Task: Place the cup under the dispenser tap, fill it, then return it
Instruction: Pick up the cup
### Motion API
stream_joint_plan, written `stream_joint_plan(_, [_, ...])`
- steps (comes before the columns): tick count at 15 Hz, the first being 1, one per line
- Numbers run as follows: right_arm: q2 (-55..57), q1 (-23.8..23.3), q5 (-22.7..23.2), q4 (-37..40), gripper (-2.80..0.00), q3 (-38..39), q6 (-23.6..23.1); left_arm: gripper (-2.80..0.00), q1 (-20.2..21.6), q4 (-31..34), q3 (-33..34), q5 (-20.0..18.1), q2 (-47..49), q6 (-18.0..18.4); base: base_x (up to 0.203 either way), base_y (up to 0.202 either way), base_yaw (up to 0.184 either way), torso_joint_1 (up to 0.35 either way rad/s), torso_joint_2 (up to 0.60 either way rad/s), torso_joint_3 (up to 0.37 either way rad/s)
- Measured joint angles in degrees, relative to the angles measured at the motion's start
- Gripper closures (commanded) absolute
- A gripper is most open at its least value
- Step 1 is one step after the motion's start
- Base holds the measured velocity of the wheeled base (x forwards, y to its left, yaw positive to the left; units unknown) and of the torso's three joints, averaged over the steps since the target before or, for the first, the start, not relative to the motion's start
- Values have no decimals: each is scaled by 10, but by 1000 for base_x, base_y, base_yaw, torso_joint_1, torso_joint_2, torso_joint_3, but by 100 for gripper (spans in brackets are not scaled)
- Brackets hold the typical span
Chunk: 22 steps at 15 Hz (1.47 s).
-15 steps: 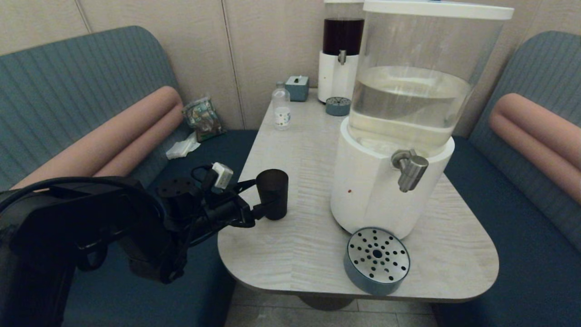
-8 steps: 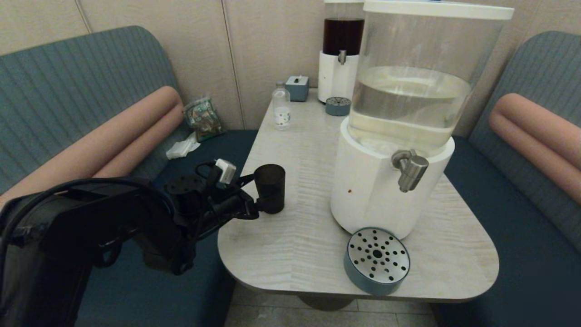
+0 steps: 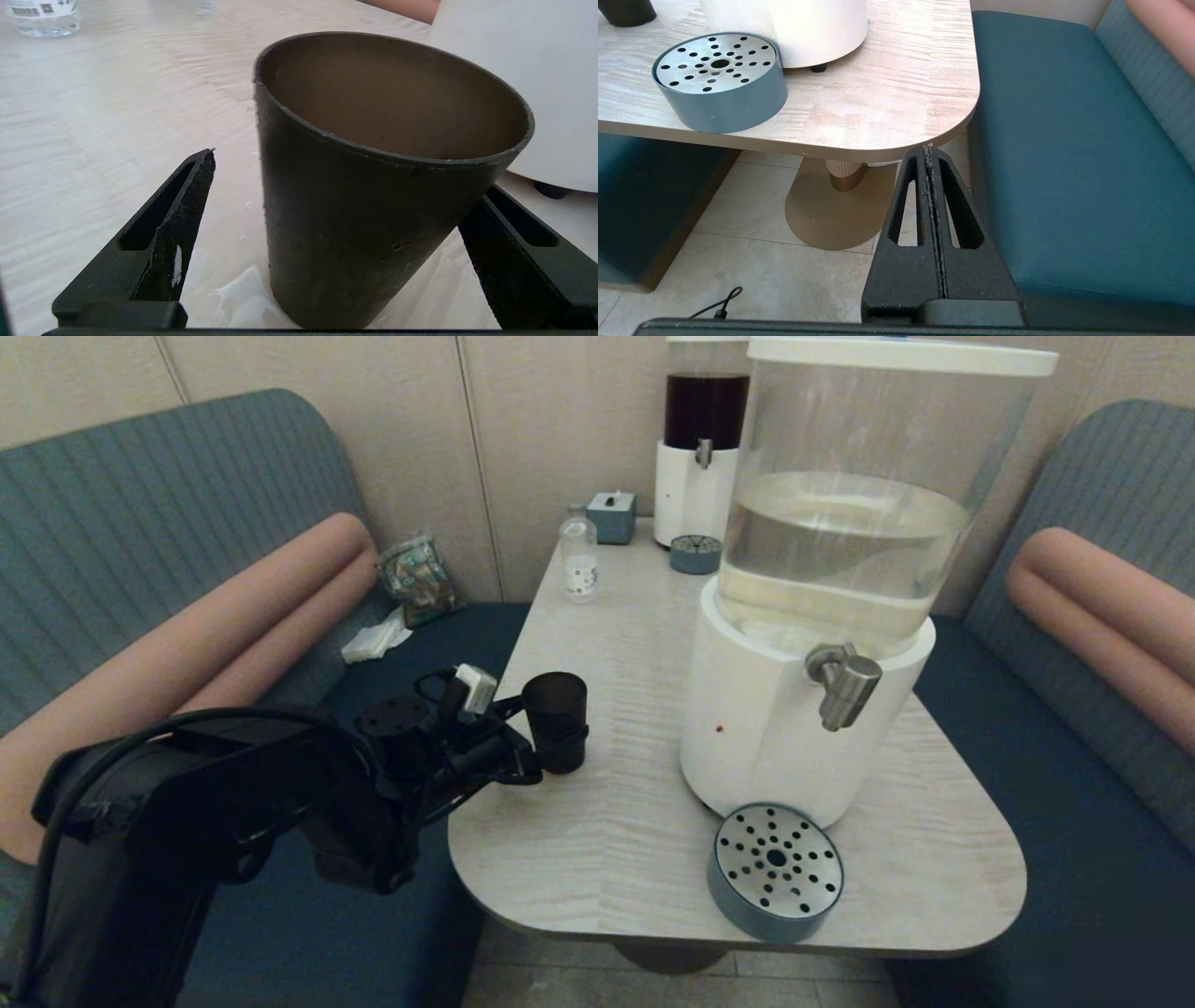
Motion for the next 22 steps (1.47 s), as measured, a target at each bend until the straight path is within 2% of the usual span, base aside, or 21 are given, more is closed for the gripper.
stream_joint_plan(15, [0, 0, 0, 0, 0, 0, 0, -280, -15, -2, -44, -1, 20, -12, 0, 0, 0, 0, 0, 0])
stream_joint_plan(16, [0, 0, 0, 0, 0, 0, 0, -67, -15, -1, -45, 0, 21, -14, 0, 0, 0, 0, 0, 0])
stream_joint_plan(17, [0, 0, 0, 0, 0, 0, 0, 0, -16, -1, -46, 0, 21, -15, 0, 0, 0, 0, 0, 0])
stream_joint_plan(22, [0, 0, 0, 0, 0, 0, 0, 0, -17, -2, -46, 0, 21, -15, 0, 0, 0, 0, 0, 0])
